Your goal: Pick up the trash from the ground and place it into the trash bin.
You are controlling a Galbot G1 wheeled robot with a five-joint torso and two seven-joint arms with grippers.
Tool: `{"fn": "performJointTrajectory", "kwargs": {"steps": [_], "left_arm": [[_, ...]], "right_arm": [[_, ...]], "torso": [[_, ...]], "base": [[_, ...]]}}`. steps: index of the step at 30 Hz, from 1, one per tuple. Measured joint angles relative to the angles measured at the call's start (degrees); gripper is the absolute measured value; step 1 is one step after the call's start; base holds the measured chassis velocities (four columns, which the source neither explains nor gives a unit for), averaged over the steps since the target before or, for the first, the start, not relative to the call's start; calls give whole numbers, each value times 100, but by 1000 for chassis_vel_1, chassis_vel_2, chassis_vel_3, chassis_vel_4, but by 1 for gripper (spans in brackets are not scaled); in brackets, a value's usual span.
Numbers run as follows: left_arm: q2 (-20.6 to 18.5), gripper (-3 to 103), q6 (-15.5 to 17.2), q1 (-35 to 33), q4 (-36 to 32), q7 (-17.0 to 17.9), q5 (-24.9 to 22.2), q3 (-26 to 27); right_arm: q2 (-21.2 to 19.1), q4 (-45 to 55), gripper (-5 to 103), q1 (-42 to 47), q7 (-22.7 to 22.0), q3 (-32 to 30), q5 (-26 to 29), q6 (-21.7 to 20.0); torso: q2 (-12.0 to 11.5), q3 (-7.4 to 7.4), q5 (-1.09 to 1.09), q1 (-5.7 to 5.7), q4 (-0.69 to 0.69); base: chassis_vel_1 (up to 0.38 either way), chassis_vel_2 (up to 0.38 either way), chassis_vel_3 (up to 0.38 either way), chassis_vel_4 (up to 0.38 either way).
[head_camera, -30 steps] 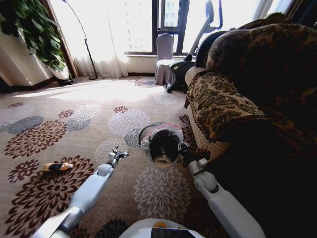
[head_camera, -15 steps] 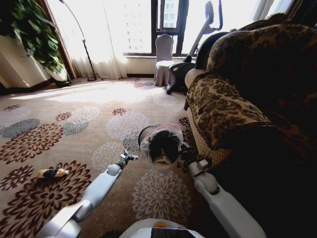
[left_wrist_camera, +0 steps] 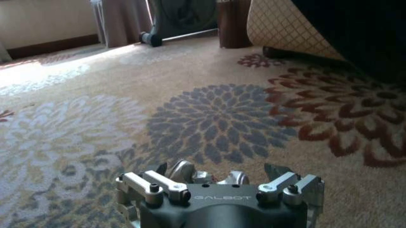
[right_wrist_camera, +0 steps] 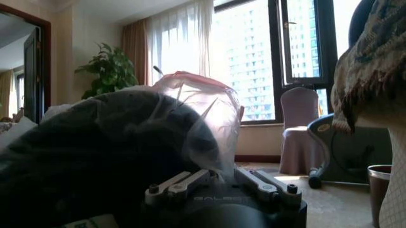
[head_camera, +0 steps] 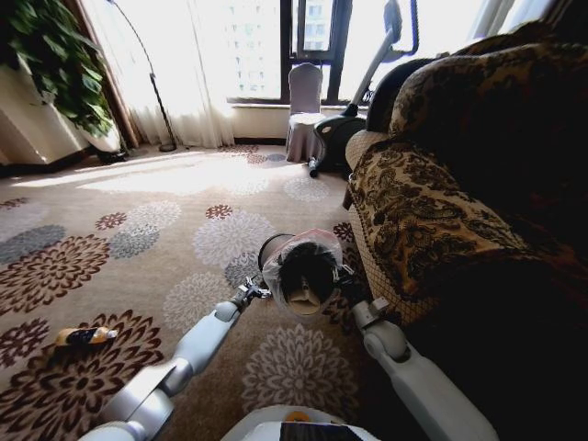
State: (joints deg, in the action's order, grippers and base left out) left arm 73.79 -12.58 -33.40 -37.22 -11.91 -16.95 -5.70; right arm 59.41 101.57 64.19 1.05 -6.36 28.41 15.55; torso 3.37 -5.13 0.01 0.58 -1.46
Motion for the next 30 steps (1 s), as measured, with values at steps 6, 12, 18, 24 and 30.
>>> {"fn": "performJointTrajectory", "kwargs": {"steps": [6,12,18,24,30], "left_arm": [[393,100,-2,292,723,-10,76,-54],[701,100,108,475,1253,-18,339,137],[918,103,404,585,1508,-21,640,393],[1014,93,667,583,1516,222,782,515],[993,72,813,567,1529,350,834,546]], "right_arm": [[-125,29,0,38,-2,-64,72,9],[-161,43,0,79,-3,-77,121,45],[-267,139,0,201,-1,-139,158,62],[-284,207,0,331,1,-179,152,82],[-273,255,0,412,-1,-229,142,95]], "torso": [[0,-2,1,2,-1],[0,-2,3,2,-3],[0,-1,1,2,0],[1,-1,0,2,-1],[1,-2,-1,2,-2]], "base": [[0,0,0,0],[0,0,0,0],[0,0,0,0],[0,0,0,0],[0,0,0,0]]}}
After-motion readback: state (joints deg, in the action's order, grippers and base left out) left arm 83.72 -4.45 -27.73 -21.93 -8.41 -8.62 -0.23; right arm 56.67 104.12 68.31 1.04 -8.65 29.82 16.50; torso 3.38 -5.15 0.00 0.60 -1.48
